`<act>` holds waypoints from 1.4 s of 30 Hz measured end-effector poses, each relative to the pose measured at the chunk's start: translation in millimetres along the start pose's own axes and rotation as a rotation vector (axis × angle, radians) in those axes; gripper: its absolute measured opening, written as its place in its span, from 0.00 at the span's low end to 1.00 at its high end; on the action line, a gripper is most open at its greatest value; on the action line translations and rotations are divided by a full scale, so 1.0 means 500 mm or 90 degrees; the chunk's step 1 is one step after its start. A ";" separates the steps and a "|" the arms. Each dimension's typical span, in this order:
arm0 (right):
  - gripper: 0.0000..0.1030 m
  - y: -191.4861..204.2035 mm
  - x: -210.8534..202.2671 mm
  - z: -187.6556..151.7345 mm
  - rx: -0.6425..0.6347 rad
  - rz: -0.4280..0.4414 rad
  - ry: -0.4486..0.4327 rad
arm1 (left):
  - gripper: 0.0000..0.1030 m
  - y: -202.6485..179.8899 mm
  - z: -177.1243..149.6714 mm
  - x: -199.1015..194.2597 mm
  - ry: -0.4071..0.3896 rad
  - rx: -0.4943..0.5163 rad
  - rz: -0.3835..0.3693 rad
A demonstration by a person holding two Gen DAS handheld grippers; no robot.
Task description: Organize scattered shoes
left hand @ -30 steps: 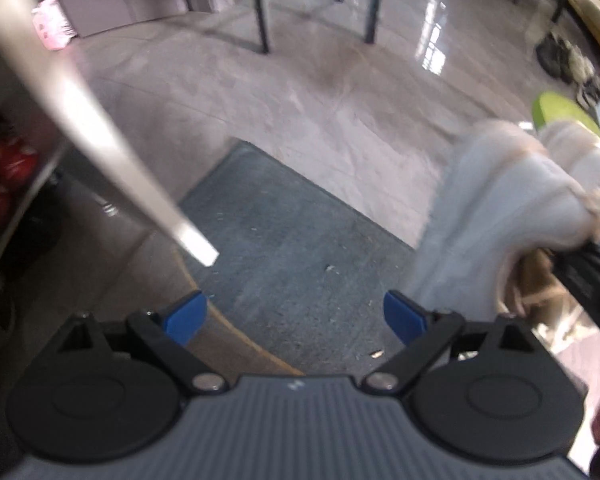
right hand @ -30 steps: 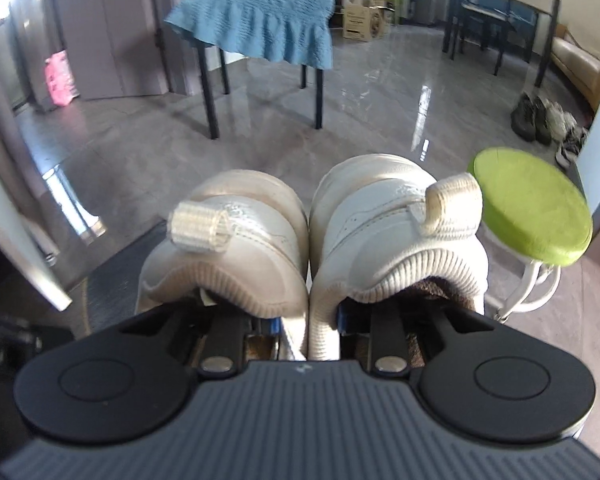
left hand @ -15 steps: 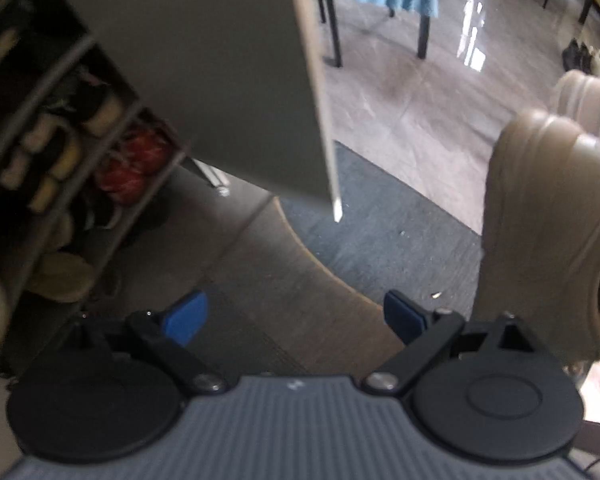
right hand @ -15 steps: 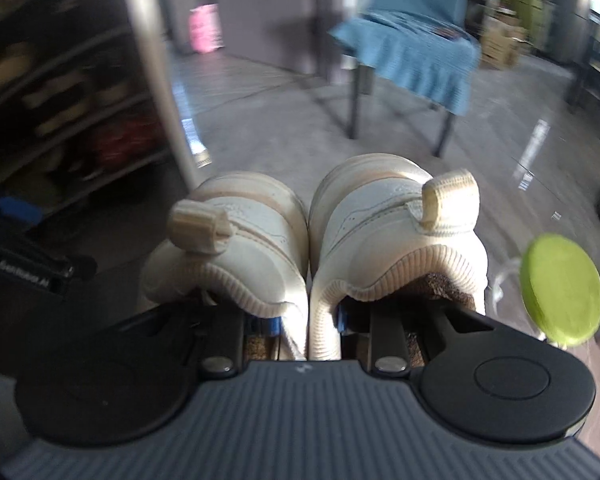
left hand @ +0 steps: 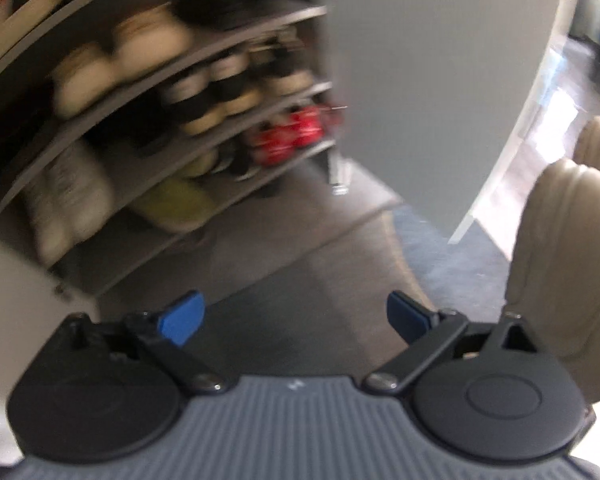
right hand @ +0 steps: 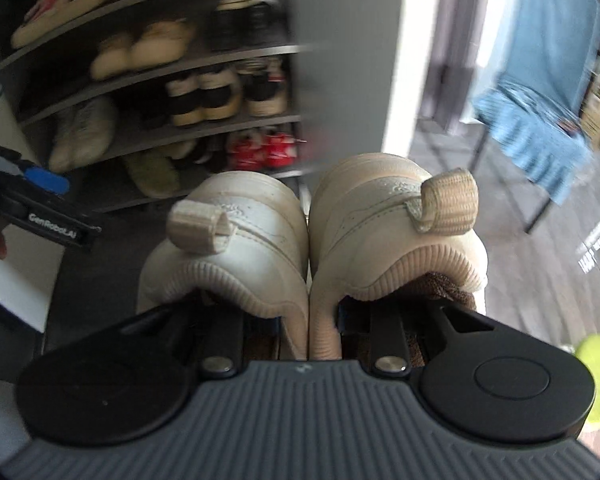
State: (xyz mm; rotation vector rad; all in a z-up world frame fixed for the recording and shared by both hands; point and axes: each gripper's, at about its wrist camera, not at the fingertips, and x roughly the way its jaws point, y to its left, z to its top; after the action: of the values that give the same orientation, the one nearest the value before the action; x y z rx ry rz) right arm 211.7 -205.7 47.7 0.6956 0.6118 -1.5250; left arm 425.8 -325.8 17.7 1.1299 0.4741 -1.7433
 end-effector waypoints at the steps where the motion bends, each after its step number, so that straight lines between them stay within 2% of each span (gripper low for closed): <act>1: 0.27 0.034 0.015 0.014 -0.007 0.010 0.001 | 0.96 0.047 -0.008 0.002 0.003 -0.018 0.018; 5: 0.27 0.160 0.073 0.067 -0.022 0.048 0.003 | 0.96 0.201 -0.021 0.005 0.011 -0.093 0.067; 7: 0.27 0.220 0.105 0.091 -0.024 0.067 -0.001 | 0.96 0.250 -0.032 0.006 0.012 -0.123 0.085; 9: 0.27 0.253 0.127 0.101 -0.024 0.079 -0.007 | 0.96 0.317 -0.068 0.002 0.020 -0.168 0.113; 10: 0.27 0.298 0.159 0.117 -0.031 0.099 -0.015 | 0.96 0.340 -0.091 0.002 0.027 -0.186 0.126; 15: 0.27 0.452 0.281 0.164 -0.075 0.169 -0.035 | 0.96 0.384 -0.178 0.026 0.060 -0.243 0.156; 19: 0.27 0.546 0.383 0.172 -0.091 0.205 -0.035 | 0.96 0.385 -0.249 0.075 0.111 -0.270 0.170; 21: 0.27 0.610 0.463 0.169 -0.098 0.226 -0.027 | 0.96 0.383 -0.295 0.100 0.140 -0.296 0.168; 24: 0.27 0.672 0.551 0.170 -0.104 0.241 -0.016 | 0.96 0.380 -0.337 0.130 0.163 -0.317 0.172; 28: 0.27 0.731 0.646 0.169 -0.106 0.245 -0.011 | 0.96 0.384 -0.361 0.182 0.171 -0.332 0.191; 31: 0.27 0.771 0.735 0.170 -0.105 0.250 -0.031 | 0.96 0.394 -0.362 0.260 0.146 -0.341 0.166; 34: 0.27 0.783 0.785 0.155 -0.111 0.259 -0.062 | 0.97 0.391 -0.385 0.330 0.101 -0.308 0.112; 36: 0.27 0.790 0.828 0.146 -0.105 0.261 -0.079 | 0.97 0.390 -0.420 0.399 0.081 -0.278 0.118; 39: 0.27 0.796 0.904 0.119 -0.089 0.262 -0.094 | 0.96 0.410 -0.478 0.517 0.079 -0.308 0.121; 42: 0.28 0.804 0.937 0.105 -0.088 0.258 -0.103 | 0.96 0.429 -0.508 0.623 0.061 -0.313 0.151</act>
State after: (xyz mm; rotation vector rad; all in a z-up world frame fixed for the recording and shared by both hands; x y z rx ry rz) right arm 596.1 -587.6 -252.9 0.5452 0.4191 -1.1371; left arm 702.7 -398.2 -336.8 0.8742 0.7488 -1.2769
